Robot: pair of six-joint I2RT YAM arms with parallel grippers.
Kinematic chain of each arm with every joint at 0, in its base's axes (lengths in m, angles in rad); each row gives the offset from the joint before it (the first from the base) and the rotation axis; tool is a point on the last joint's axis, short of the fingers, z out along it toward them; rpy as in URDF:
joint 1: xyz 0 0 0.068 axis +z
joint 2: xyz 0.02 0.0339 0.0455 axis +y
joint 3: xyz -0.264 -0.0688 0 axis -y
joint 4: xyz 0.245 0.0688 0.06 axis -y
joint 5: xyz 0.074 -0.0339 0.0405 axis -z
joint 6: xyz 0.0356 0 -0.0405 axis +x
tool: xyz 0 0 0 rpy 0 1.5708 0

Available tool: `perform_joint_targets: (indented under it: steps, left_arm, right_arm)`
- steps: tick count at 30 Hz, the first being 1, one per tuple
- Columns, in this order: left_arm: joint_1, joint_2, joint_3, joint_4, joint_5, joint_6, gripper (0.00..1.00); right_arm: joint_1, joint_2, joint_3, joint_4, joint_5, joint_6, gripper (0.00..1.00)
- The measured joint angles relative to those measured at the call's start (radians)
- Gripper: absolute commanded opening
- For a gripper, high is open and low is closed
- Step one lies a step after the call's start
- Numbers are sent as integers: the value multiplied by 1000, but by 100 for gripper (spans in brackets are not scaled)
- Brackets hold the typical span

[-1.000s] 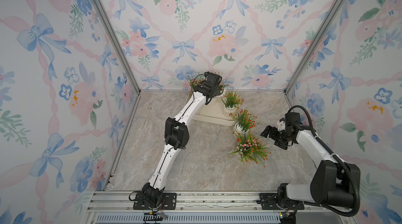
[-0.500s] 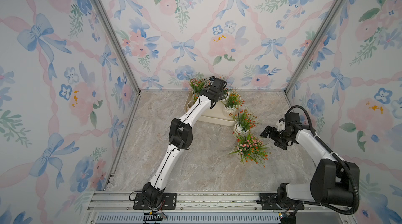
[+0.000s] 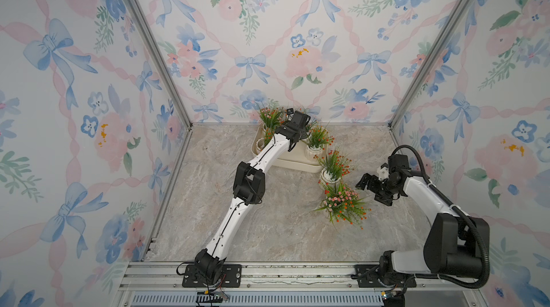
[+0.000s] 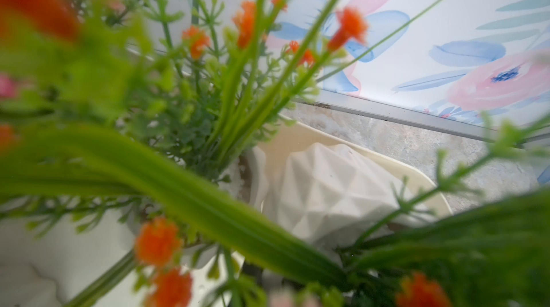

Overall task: Put the potted gypsophila into the storage box
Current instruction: Place the baby's breath potted plant at the storage box.

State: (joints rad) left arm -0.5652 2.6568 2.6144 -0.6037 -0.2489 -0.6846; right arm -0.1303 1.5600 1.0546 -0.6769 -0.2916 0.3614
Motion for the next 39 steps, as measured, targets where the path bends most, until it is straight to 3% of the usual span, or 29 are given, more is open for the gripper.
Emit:
perform_joint_targets:
  steps: [19,21,24,30,39]
  left_arm:
    - [3,4,0,5,14,0,0]
    - [3,5,0,5,14,0,7]
    - [3,5,0,5,14,0,7]
    - [3,5,0,15,26,-4,28]
    - [3,5,10,41,32,-8,30]
  right_arm:
    - [0,10,0,0,0,0,97]
    - [0,10,0,0,0,0,97]
    - [0,10,0,0,0,0,97]
    - [0,10,0,0,0,0,97]
    - [0,11,0,1,0,0,97]
